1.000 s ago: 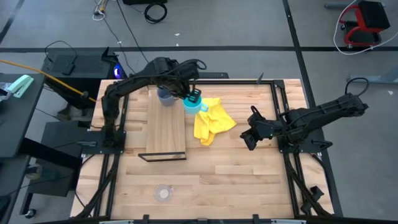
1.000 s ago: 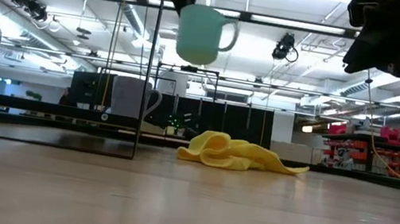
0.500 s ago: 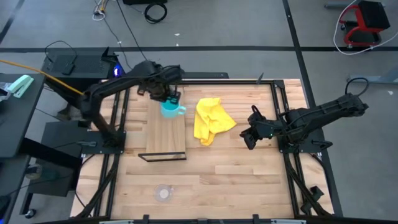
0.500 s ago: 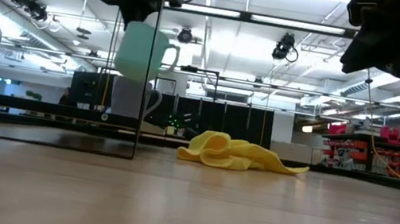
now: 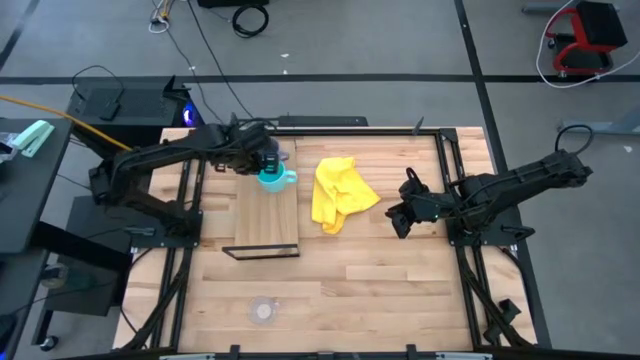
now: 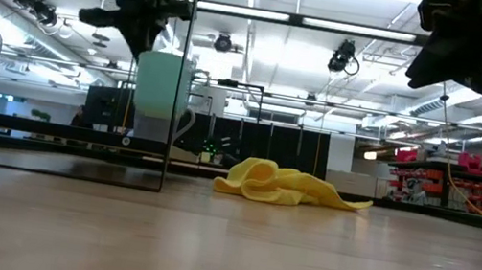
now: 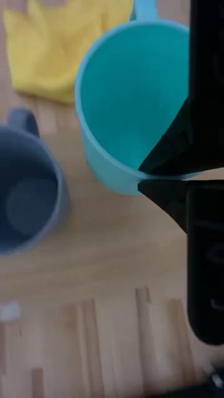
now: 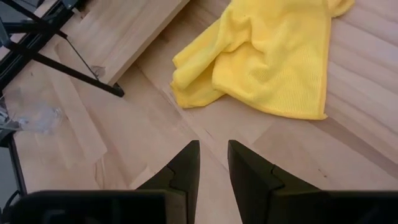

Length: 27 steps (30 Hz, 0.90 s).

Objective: Stack small to large cups/mugs on shelf
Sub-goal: Put the blue mug on the shelf

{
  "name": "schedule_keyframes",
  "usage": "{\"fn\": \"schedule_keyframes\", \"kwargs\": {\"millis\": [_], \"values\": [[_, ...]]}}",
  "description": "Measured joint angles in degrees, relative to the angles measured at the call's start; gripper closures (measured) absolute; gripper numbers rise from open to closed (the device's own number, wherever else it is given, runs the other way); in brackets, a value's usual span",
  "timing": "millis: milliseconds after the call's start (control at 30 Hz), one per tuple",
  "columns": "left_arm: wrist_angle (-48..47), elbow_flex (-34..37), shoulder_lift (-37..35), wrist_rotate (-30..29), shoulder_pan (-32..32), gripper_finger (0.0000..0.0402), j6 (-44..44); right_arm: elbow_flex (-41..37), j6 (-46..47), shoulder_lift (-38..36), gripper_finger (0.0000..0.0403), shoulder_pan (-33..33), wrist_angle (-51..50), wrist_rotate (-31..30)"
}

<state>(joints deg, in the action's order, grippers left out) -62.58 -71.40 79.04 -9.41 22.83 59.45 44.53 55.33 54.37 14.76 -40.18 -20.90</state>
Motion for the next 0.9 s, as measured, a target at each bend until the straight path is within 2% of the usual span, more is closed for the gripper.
{"fn": "schedule_keyframes", "kwargs": {"millis": [600, 900], "values": [[2.2, 8.98, -0.08, -0.02, -4.84, 0.039, 1.53, 0.0, 1.47, 0.0, 0.0312, 0.0, 0.0, -0.58], [4.17, 9.64, -0.1, -0.04, -5.18, 0.0376, 1.89, 0.0, 1.47, 0.0, 0.0312, 0.0, -0.04, -0.7]]}}
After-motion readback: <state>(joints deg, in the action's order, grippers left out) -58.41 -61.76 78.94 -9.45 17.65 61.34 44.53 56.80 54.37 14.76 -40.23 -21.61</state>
